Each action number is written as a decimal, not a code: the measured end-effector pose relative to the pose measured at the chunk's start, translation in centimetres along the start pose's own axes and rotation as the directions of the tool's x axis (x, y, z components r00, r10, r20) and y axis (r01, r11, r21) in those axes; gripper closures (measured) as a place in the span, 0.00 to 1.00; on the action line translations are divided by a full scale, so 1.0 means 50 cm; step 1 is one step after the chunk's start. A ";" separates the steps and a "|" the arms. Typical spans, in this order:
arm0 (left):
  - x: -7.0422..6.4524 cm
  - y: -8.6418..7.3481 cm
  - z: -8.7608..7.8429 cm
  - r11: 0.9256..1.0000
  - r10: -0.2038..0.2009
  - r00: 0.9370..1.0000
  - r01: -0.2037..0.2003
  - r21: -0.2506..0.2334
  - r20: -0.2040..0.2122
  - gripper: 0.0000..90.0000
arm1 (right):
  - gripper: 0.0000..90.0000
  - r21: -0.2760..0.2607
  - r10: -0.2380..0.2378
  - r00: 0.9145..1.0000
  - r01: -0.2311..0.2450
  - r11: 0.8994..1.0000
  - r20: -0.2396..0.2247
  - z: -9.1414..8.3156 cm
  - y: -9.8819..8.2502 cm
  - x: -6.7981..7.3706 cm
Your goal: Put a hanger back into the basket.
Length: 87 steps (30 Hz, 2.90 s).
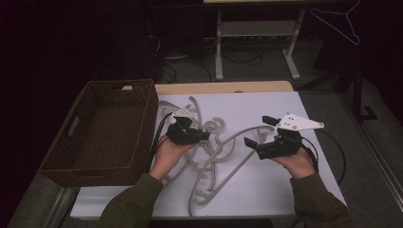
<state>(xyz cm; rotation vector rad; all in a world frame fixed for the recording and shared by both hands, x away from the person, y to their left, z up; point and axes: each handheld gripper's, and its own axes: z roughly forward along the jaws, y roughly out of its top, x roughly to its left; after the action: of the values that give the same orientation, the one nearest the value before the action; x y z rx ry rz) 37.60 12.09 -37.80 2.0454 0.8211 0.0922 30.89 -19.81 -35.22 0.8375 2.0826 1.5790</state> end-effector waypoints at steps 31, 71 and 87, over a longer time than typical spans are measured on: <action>-0.046 -0.110 0.021 0.987 0.060 0.998 -0.061 0.152 0.011 0.55 | 0.00 0.021 0.001 1.000 -0.001 1.000 0.000 0.008 -0.006 0.008; -0.042 -0.078 -0.013 0.988 0.057 0.998 -0.060 0.146 0.028 0.92 | 0.00 0.023 -0.012 1.000 0.012 1.000 -0.001 0.011 -0.013 0.002; -0.057 -0.103 0.043 0.969 0.103 0.995 -0.096 0.229 -0.018 0.80 | 0.00 0.031 -0.006 1.000 0.006 1.000 -0.007 0.014 -0.016 0.004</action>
<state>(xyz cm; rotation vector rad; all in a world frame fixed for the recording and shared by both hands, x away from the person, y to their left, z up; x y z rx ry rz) 33.53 10.77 -42.36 2.3073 0.7766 0.0875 30.99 -19.32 -36.17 0.8369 2.1170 1.5526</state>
